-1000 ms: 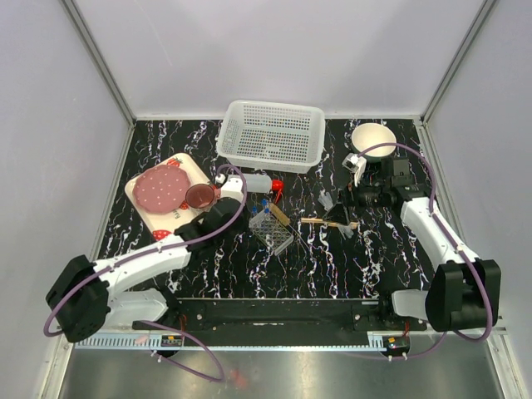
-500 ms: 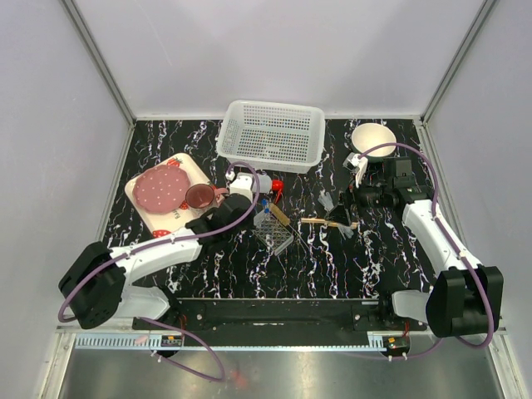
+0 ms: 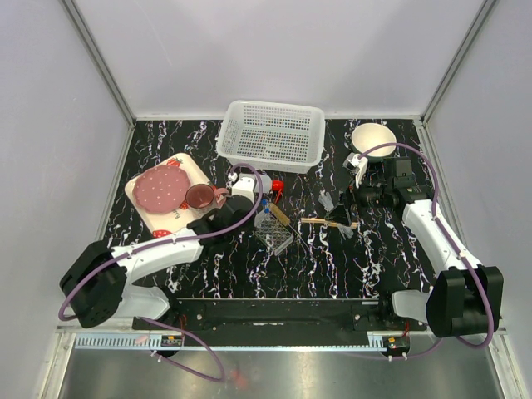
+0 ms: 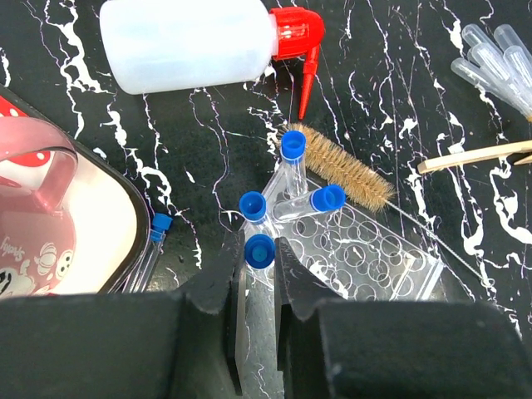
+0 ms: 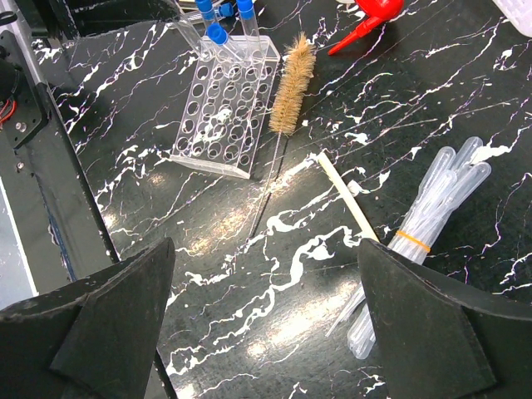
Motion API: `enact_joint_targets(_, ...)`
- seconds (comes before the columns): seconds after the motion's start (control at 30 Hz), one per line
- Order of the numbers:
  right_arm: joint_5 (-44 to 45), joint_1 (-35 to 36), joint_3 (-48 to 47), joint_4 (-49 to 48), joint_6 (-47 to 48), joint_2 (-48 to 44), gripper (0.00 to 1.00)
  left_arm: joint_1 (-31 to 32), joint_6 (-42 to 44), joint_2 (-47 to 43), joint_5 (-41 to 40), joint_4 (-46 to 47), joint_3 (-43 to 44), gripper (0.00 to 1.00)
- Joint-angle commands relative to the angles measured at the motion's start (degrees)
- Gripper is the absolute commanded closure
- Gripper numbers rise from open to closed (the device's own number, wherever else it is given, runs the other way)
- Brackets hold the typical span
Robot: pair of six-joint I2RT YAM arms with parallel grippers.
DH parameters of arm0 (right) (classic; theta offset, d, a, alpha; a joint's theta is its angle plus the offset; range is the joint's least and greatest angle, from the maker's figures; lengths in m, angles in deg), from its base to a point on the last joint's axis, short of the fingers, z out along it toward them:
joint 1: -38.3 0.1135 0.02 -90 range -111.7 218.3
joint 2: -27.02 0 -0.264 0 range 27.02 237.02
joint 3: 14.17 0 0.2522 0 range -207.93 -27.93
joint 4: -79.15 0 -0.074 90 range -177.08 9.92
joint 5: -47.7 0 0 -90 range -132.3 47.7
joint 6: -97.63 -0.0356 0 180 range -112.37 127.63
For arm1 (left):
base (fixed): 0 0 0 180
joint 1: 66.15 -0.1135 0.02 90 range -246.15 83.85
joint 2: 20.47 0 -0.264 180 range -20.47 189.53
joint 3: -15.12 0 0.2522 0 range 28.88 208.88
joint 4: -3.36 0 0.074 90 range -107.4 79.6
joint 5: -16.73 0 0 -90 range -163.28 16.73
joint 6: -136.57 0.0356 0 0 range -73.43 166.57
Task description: Organize the chemistry lab equipment
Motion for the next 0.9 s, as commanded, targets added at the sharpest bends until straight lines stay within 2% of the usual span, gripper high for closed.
enact_joint_targets(0.0,0.0,-0.3,-0.2,0.2,1.2,-0.3,0.04,1.0,1.6,0.5,-2.9,1.5,1.1,1.00)
enact_joint_targets(0.37,-0.2,-0.3,-0.3,0.5,1.6,-0.1,0.04,2.7,2.7,2.0,-6.3,0.5,1.6,1.00)
enact_joint_targets(0.67,-0.4,-0.3,-0.5,0.7,1.8,0.0,0.04,2.6,1.9,3.7,-5.2,1.2,1.6,0.97)
enact_joint_targets(0.87,-0.4,-0.3,-0.5,0.7,1.9,0.1,0.04,2.7,0.7,4.6,-5.4,1.7,0.9,0.78)
